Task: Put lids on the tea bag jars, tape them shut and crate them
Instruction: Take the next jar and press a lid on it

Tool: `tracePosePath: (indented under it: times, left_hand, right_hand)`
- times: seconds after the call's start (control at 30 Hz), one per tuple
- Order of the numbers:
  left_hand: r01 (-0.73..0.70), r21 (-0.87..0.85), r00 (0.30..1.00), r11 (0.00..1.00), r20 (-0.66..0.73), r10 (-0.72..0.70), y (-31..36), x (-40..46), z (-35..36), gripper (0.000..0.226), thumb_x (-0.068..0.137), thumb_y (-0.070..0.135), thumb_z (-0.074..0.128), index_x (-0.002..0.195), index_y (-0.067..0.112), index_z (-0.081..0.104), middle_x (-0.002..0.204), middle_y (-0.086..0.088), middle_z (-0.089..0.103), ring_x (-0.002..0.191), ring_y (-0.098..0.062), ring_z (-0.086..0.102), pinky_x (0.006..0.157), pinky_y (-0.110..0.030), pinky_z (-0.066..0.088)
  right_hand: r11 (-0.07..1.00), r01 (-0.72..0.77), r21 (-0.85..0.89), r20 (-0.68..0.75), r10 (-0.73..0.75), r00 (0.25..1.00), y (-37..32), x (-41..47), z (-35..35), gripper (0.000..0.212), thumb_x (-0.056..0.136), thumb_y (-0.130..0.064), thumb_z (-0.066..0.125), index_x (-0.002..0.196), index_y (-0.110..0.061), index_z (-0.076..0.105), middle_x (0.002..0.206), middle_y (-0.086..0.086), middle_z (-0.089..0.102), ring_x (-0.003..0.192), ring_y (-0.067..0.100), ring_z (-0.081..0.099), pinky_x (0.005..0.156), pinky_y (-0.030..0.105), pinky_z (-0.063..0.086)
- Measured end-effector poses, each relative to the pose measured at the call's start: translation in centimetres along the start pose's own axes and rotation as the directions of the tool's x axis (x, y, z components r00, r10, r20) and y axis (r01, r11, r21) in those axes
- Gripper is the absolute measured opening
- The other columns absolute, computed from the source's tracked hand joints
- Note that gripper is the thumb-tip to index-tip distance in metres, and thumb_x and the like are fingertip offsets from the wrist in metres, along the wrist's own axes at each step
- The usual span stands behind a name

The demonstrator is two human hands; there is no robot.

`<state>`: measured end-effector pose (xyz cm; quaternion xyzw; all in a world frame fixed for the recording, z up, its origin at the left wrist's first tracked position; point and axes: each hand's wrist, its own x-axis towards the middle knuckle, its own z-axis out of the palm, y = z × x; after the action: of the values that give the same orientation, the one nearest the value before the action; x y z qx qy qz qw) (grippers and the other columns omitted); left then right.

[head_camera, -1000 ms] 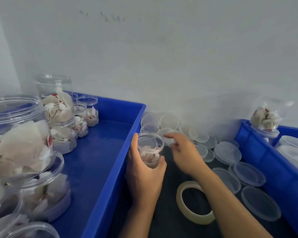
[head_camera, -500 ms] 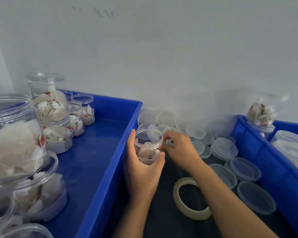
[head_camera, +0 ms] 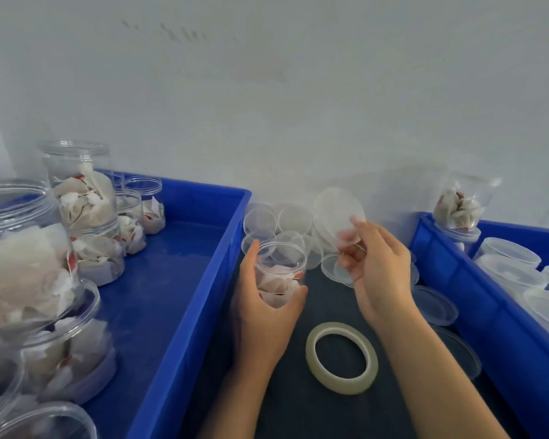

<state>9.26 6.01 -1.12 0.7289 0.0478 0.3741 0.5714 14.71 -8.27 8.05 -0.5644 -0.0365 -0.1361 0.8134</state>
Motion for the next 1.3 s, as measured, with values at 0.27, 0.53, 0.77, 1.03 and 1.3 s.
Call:
tracePosePath:
  times: [0.27, 0.53, 0.77, 1.03, 1.3]
  left_hand:
    - [-0.143, 0.03, 0.974, 0.989, 0.179, 0.136, 0.7, -1.0, 0.3, 0.105, 0.077, 0.038, 0.093, 0.16, 0.05, 0.031, 0.148, 0.03, 0.052, 0.135, 0.005, 0.054, 0.101, -0.019, 0.055]
    - [-0.224, 0.056, 0.954, 0.973, 0.217, 0.207, 1.0, -1.2, 0.4, 0.108, 0.08, 0.052, 0.09, 0.164, 0.048, 0.024, 0.155, 0.028, 0.047, 0.146, 0.006, 0.043, 0.11, -0.029, 0.053]
    - [-0.276, 0.184, 0.942, 0.943, 0.249, 0.227, 1.8, -1.8, 0.2, 0.103, 0.079, 0.053, 0.085, 0.164, 0.027, 0.033, 0.148, 0.025, 0.045, 0.138, 0.019, 0.034, 0.113, -0.034, 0.048]
    - [-0.275, 0.236, 0.949, 0.932, 0.219, 0.225, 2.0, -1.9, 0.0, 0.096, 0.08, 0.045, 0.089, 0.159, 0.015, 0.043, 0.15, 0.002, 0.059, 0.14, -0.009, 0.051, 0.11, -0.043, 0.052]
    - [-0.306, 0.264, 0.943, 0.915, 0.217, 0.253, 1.8, -1.7, -0.4, 0.098, 0.076, 0.051, 0.088, 0.156, 0.013, 0.047, 0.142, 0.001, 0.063, 0.133, -0.013, 0.058, 0.103, -0.046, 0.055]
  right_hand:
    - [0.961, -0.147, -0.236, 0.001, 0.151, 0.989, 1.6, -3.5, -1.2, 0.02, 0.096, -0.027, 0.075, 0.08, -0.017, 0.081, 0.062, 0.007, 0.065, 0.054, 0.02, 0.054, 0.047, 0.024, 0.046]
    - [0.947, 0.039, -0.319, -0.069, -0.064, 0.996, 3.2, -4.2, -1.7, 0.019, 0.1, -0.023, 0.064, 0.105, -0.038, 0.073, 0.078, -0.003, 0.072, 0.056, 0.009, 0.063, 0.054, 0.025, 0.055]
    - [0.832, 0.319, -0.454, 0.112, -0.303, 0.947, 4.0, -5.7, -2.2, 0.026, 0.103, -0.042, 0.052, 0.115, -0.039, 0.075, 0.118, -0.022, 0.062, 0.118, 0.0, 0.061, 0.092, 0.012, 0.046]
    - [0.819, 0.357, -0.45, 0.26, -0.262, 0.929, 5.2, -6.2, -2.6, 0.051, 0.094, -0.062, 0.058, 0.138, -0.037, 0.064, 0.135, -0.022, 0.06, 0.124, 0.014, 0.064, 0.093, 0.044, 0.059]
    - [0.856, 0.327, -0.4, 0.341, -0.192, 0.92, 5.2, -5.8, -3.3, 0.039, 0.1, -0.056, 0.054, 0.136, -0.045, 0.063, 0.141, -0.019, 0.062, 0.133, 0.008, 0.059, 0.101, 0.031, 0.051]
